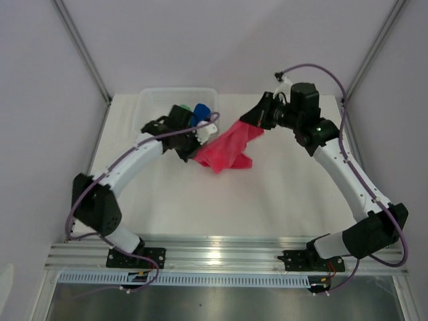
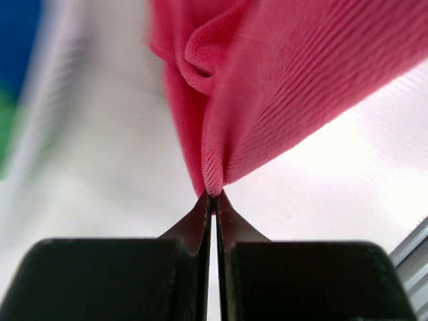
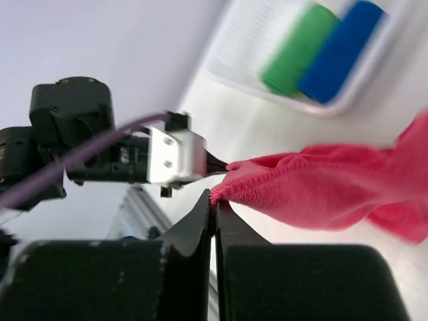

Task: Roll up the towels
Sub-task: Flatten the towel

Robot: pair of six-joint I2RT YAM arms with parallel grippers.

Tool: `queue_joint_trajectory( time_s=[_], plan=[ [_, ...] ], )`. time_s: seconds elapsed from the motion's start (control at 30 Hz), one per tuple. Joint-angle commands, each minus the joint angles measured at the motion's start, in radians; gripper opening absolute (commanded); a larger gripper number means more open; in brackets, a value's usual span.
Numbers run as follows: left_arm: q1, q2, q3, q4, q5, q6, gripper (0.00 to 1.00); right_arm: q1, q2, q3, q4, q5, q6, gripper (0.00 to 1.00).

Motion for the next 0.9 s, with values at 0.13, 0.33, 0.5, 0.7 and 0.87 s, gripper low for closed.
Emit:
queue_joint_trajectory(
  time_s=[0.13, 0.33, 0.5, 0.7, 0.87],
  plan=[
    [0.147, -0.315, 0.200, -0.260, 0.113, 0.041, 0.01, 0.001, -0.036, 0.085, 0.089, -0.191, 0.141, 0.00],
    [0.075, -0.270, 0.269, -0.316, 0.181, 0.035, 0.01, -0.097, -0.108, -0.015, -0.031, -0.105, 0.104, 0.00],
    [-0.103, -0.095, 0.138, -0.220, 0.145, 0.075, 0.20, -0.307, -0.222, -0.300, -0.061, 0.011, 0.144, 0.00],
    [-0.109, 0.103, 0.165, -0.312, 0.223, 0.068, 0.55, -0.370, -0.219, -0.487, -0.029, 0.066, 0.102, 0.00],
    [-0.039, -0.021, 0.025, -0.281, 0.145, 0.004, 0.56, -0.381, -0.184, -0.535, -0.021, 0.108, 0.043, 0.00]
  ],
)
